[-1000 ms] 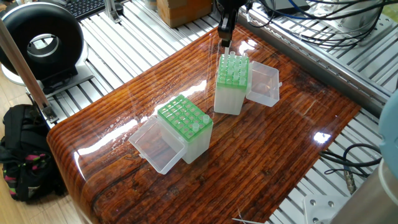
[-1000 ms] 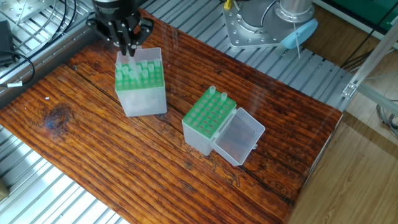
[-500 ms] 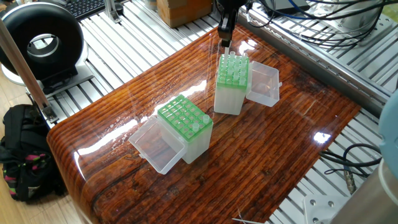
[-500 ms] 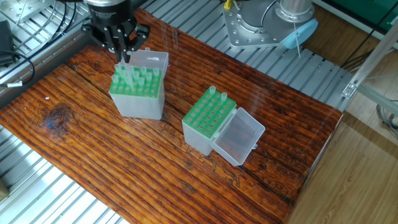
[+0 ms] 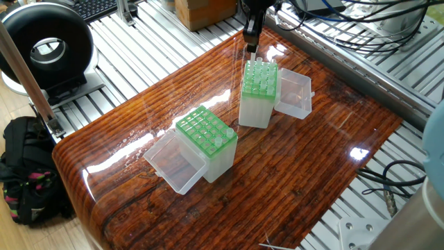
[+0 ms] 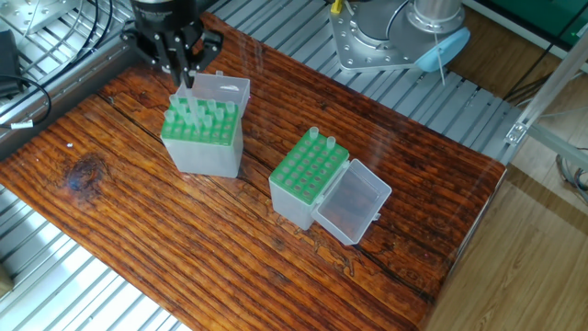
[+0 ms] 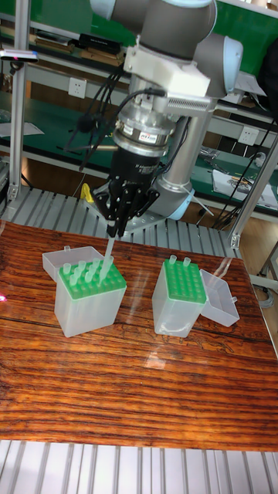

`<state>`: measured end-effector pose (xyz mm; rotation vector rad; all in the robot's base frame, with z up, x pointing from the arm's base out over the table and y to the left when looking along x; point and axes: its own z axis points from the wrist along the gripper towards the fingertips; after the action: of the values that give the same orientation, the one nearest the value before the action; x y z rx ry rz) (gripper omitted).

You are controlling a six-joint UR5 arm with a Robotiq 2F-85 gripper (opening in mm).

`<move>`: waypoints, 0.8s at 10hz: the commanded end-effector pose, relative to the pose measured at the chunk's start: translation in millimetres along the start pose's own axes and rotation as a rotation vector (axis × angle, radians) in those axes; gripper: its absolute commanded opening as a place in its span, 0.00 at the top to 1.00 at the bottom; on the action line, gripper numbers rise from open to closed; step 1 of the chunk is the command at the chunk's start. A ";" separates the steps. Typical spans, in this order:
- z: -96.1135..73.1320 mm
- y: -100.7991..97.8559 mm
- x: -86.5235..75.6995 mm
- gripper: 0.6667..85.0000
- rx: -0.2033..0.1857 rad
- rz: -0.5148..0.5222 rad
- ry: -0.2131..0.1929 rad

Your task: Transfer all large pipette tips from one holder to another

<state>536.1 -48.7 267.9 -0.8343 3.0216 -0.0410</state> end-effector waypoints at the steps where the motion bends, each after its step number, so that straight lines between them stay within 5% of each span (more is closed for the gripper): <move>1: -15.8 8.7 3.5 0.85 -0.020 0.004 0.004; 5: -28.4 8.0 11.4 0.85 0.000 0.009 0.028; 8: -39.6 22.4 5.5 0.85 -0.025 0.029 0.015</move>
<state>522.3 -43.6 295.9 -0.8177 3.0536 -0.0459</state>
